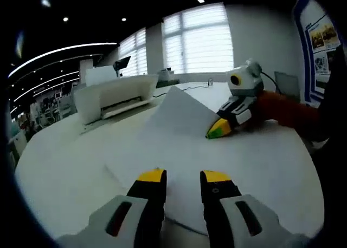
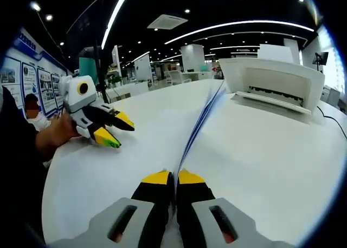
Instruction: Organize the stack of printing papers by aligning and flattening the scattered papers on the table
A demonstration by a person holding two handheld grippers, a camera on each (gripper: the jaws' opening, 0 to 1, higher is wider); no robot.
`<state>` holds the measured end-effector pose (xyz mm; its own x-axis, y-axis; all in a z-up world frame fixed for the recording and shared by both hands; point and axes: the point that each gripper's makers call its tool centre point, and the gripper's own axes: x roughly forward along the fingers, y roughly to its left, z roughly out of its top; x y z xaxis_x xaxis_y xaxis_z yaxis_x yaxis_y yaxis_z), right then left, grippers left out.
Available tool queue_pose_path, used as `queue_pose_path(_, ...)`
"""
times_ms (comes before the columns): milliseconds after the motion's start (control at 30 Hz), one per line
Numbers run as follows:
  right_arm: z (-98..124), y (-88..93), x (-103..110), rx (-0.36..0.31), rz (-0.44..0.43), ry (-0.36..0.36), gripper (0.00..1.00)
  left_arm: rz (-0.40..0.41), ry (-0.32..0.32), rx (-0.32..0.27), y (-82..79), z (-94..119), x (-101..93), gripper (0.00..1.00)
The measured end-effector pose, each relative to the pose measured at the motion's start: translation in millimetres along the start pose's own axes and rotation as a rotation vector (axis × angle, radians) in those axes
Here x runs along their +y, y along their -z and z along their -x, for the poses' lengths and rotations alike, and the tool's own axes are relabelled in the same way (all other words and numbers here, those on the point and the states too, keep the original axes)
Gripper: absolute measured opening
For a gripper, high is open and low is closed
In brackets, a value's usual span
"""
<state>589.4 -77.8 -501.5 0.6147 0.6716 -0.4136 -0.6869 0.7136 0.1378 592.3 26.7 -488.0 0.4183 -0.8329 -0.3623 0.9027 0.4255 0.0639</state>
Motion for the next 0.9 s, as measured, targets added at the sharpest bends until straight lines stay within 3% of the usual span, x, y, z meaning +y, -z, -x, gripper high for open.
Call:
queue_pose_path(133,-1,0.5,-1,0.0,0.0,0.0,0.0,-0.01,0.017,0.02,2.4,-3,-6.9,0.24)
queue_pose_path(433,-1,-0.2,-1,0.002,0.004,0.001,0.03,0.022,0.019,0.012,3.1,0,-6.1,0.26)
queue_pose_path(533,1,-2.7,-6,0.01,0.053,0.025,0.08,0.024,0.018,0.012,3.1,0,-6.5,0.26)
queue_pose_path(667,2,-2.6,-8,0.026,0.066,0.048,0.17,0.023,0.014,0.011,2.5,0,-8.9,0.27)
queue_pose_path(900,7,-3.5,-12,0.041,0.089,0.083,0.24,0.022,0.013,0.01,2.2,2,-14.2,0.28)
